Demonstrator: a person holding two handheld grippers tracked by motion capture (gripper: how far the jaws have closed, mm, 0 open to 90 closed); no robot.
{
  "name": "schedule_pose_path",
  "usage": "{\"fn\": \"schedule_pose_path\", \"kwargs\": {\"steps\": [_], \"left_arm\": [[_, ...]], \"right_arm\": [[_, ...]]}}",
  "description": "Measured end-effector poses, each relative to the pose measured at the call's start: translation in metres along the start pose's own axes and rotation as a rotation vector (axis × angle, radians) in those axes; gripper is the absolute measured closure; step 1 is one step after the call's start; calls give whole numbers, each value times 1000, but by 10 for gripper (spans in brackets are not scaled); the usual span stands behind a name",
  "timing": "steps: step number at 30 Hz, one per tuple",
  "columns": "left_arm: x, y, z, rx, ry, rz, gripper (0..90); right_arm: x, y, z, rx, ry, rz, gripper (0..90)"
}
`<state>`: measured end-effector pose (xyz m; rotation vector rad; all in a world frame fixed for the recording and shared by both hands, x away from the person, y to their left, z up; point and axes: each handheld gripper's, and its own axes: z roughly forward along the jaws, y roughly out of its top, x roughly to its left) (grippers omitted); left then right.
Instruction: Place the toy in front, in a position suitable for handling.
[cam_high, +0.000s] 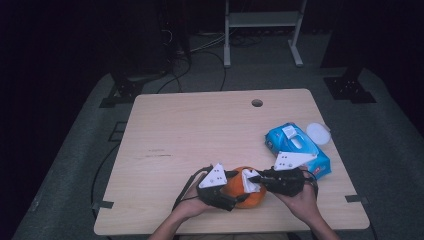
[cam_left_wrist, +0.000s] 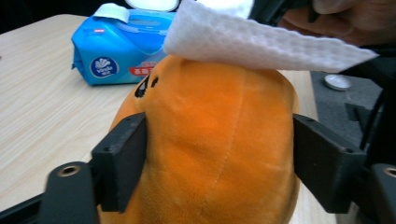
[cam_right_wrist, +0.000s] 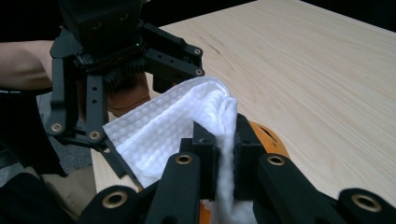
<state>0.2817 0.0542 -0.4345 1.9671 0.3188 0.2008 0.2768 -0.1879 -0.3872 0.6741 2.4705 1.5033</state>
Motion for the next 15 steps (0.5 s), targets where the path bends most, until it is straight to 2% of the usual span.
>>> {"fn": "schedule_pose_path", "kwargs": {"steps": [6,11,15], "left_arm": [[-3,1,4,-4,23,-8,260],[-3,0,1,-11,-21,5,235],[-6,0,3,-6,-27,24,243]], "right_arm": [[9,3,6,4,19,-23,822],[-4,2,-4,-7,-11,-3,823],[-13,-4,-10,-11,-31,31,822]]}}
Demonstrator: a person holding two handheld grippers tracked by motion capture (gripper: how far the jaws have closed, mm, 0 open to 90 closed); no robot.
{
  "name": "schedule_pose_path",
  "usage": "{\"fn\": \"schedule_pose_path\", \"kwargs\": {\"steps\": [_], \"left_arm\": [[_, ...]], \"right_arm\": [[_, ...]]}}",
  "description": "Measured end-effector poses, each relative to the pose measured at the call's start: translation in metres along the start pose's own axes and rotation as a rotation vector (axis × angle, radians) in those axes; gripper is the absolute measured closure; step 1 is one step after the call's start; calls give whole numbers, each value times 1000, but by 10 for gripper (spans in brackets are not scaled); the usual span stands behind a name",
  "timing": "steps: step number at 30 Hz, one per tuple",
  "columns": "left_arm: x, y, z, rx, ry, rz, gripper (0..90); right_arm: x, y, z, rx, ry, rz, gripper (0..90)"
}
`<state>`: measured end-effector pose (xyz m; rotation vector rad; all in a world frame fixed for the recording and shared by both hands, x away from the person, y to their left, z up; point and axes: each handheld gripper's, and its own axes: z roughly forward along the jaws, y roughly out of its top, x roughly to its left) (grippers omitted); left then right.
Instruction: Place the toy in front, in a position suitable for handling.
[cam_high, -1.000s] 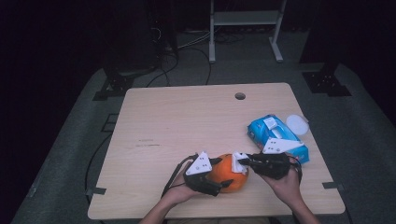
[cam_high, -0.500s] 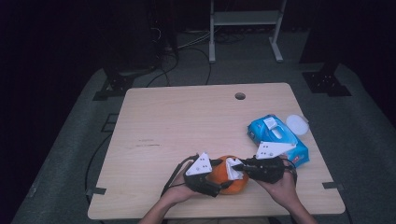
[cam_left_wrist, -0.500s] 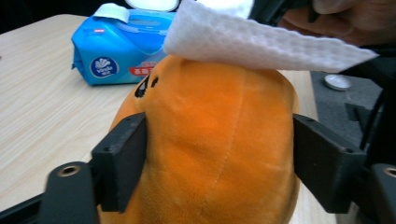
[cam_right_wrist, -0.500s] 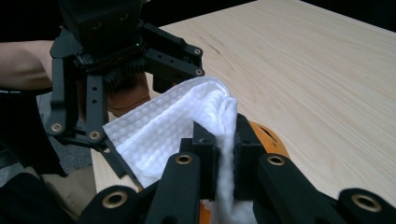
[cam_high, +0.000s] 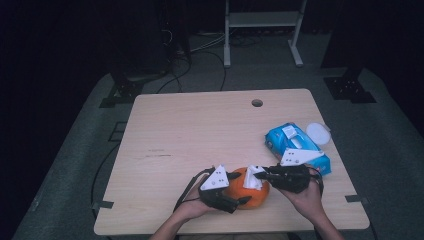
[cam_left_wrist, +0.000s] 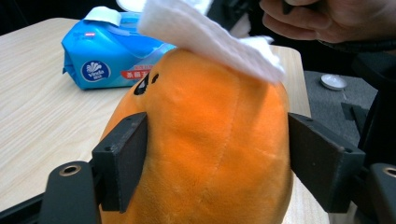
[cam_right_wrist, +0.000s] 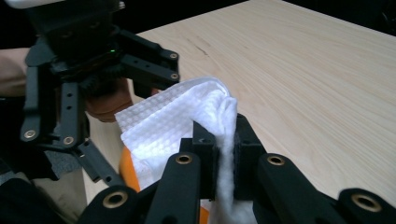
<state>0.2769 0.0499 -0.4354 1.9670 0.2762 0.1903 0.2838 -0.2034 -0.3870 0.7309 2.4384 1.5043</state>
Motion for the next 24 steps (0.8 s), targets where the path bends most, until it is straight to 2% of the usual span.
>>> {"fn": "schedule_pose_path", "kwargs": {"steps": [5,15,17,19,24], "left_arm": [[-4,1,2,19,-3,41,248],[-8,1,4,28,-10,70,248],[-11,0,6,26,-23,89,249],[-14,2,7,36,-8,107,250],[-8,1,4,24,5,61,255]], "right_arm": [[2,0,6,16,9,1,822],[-3,-1,10,10,8,29,822],[-5,-2,11,9,1,33,821],[-6,-3,12,18,-3,41,821],[-5,-2,6,18,-3,32,823]]}}
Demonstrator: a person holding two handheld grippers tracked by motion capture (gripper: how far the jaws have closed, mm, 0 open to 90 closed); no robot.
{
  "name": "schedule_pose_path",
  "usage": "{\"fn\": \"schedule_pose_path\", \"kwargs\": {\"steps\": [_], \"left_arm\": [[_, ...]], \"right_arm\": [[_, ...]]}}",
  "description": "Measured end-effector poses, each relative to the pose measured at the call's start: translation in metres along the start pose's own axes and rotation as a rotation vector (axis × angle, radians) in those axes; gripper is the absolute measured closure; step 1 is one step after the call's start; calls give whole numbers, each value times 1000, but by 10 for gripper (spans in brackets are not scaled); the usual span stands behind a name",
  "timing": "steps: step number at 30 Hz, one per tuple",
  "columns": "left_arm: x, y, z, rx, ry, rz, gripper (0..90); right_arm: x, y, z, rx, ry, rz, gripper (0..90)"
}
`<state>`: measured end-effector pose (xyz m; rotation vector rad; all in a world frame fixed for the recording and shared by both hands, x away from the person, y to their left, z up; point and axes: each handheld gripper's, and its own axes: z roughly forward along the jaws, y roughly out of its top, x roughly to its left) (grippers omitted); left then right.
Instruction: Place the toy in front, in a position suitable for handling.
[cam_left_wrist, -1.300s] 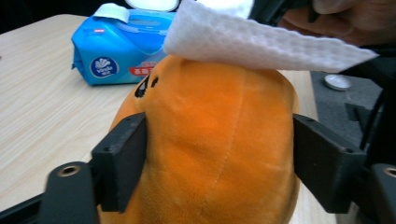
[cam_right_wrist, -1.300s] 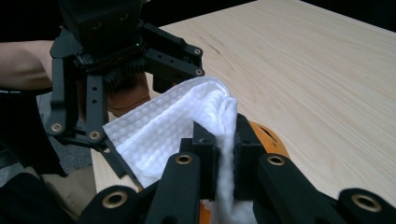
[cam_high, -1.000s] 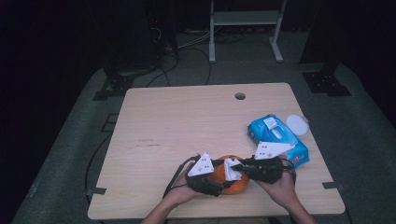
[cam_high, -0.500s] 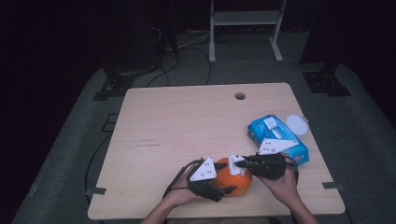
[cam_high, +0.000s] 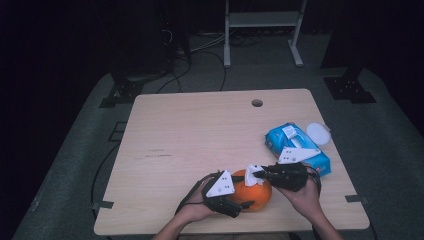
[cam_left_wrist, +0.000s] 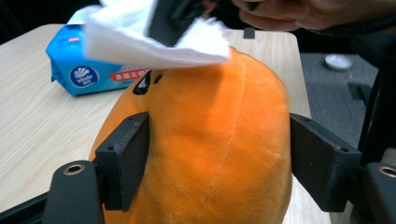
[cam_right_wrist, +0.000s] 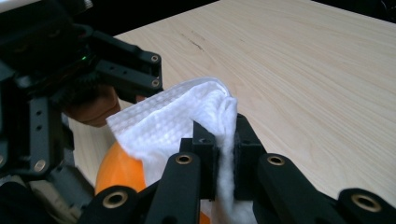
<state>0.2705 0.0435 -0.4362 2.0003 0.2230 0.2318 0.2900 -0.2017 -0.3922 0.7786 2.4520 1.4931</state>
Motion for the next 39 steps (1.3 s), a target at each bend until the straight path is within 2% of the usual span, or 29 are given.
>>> {"fn": "schedule_pose_path", "kwargs": {"steps": [4,7,13,16,17,19,21,22,26,36,39], "left_arm": [[3,-1,-2,-9,9,-26,254],[6,-1,-2,-13,20,-55,252],[7,1,0,-14,65,-90,231],[10,1,-2,-21,65,-113,245],[10,1,-2,-21,65,-113,248],[13,-1,-4,-38,67,-153,249],[15,-2,-5,-40,70,-160,248],[18,-3,-7,-49,70,-189,247],[22,-4,-10,-57,70,-217,226],[29,-8,-14,-77,85,-276,199],[28,-7,-13,-76,97,-274,192]], "right_arm": [[-2,-2,-5,-2,7,8,823],[3,1,-6,-6,10,-8,823],[23,8,3,-1,56,-65,822],[27,10,4,8,44,-95,823],[25,9,3,4,41,-92,823],[18,7,0,-5,32,-74,823],[14,6,-2,-4,27,-59,824],[5,2,-7,-15,15,-37,824],[-5,-3,-15,-11,-19,-10,823],[-11,-8,-15,22,-44,-3,822],[-10,-8,-15,19,-46,3,822]]}}
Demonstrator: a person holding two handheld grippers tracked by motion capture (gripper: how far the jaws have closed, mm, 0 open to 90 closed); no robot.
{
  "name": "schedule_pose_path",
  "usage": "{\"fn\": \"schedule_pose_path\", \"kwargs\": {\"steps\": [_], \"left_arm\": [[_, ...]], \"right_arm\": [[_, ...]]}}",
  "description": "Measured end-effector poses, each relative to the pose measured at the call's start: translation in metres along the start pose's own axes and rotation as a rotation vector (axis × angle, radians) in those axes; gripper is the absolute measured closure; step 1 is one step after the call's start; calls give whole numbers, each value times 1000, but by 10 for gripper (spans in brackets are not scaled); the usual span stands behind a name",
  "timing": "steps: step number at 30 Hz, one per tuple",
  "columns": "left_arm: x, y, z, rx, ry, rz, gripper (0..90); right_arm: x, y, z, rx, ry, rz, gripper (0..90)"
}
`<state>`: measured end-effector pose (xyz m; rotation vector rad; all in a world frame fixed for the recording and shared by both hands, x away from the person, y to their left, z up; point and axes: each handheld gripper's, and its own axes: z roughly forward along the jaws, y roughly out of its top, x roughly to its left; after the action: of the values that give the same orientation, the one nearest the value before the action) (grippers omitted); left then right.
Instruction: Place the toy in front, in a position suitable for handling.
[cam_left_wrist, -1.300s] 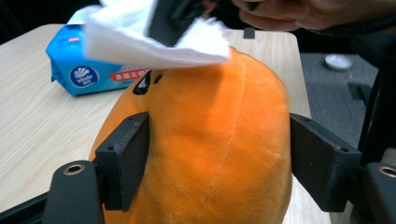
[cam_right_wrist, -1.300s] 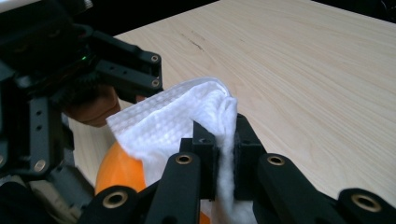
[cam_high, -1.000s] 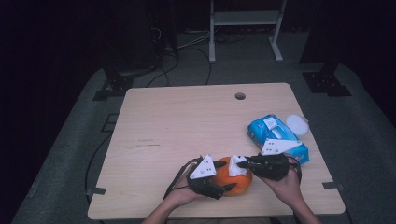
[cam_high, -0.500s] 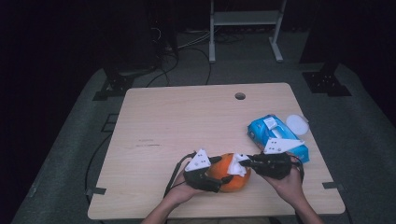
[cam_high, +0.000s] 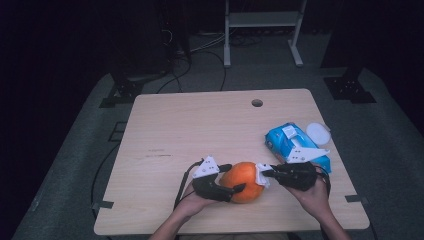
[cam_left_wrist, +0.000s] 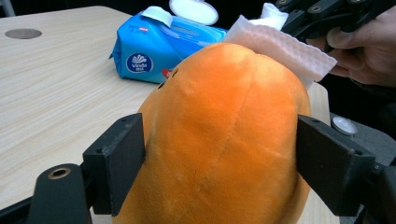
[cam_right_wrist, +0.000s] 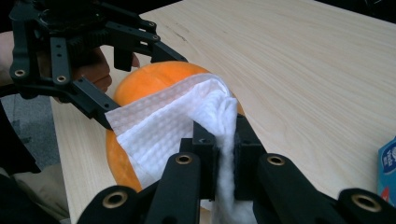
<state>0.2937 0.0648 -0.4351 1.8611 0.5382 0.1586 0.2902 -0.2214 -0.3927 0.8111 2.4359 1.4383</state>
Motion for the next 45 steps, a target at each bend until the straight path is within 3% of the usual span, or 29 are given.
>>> {"fn": "schedule_pose_path", "kwargs": {"steps": [5,7,10,14,19,21,24,29,32,37,39,45], "left_arm": [[-5,1,5,11,-4,20,177],[-10,1,8,41,-35,77,121],[-14,-1,8,58,-25,157,118],[-10,-1,7,42,-7,135,242],[-17,1,10,54,9,154,255],[-15,1,8,53,10,145,255],[-9,0,6,33,4,103,257],[2,-3,3,7,-5,19,255],[3,-4,2,8,-21,17,245],[-4,-3,4,27,-33,88,226],[-6,-3,5,25,-29,92,221],[-7,-3,7,27,-15,88,222]], "right_arm": [[11,6,2,-12,3,-36,822],[13,7,5,-7,9,-43,822],[10,7,6,-8,14,-38,821],[14,8,4,-20,-1,-42,821],[32,16,12,-45,62,-94,822],[38,18,15,-37,58,-126,822],[32,16,12,-46,55,-106,822],[11,6,7,-48,32,-37,822],[0,1,6,-41,13,8,820],[-10,-4,8,-28,-13,47,820],[-12,-5,8,-23,-17,60,820],[-4,1,10,-30,-35,33,821]]}}
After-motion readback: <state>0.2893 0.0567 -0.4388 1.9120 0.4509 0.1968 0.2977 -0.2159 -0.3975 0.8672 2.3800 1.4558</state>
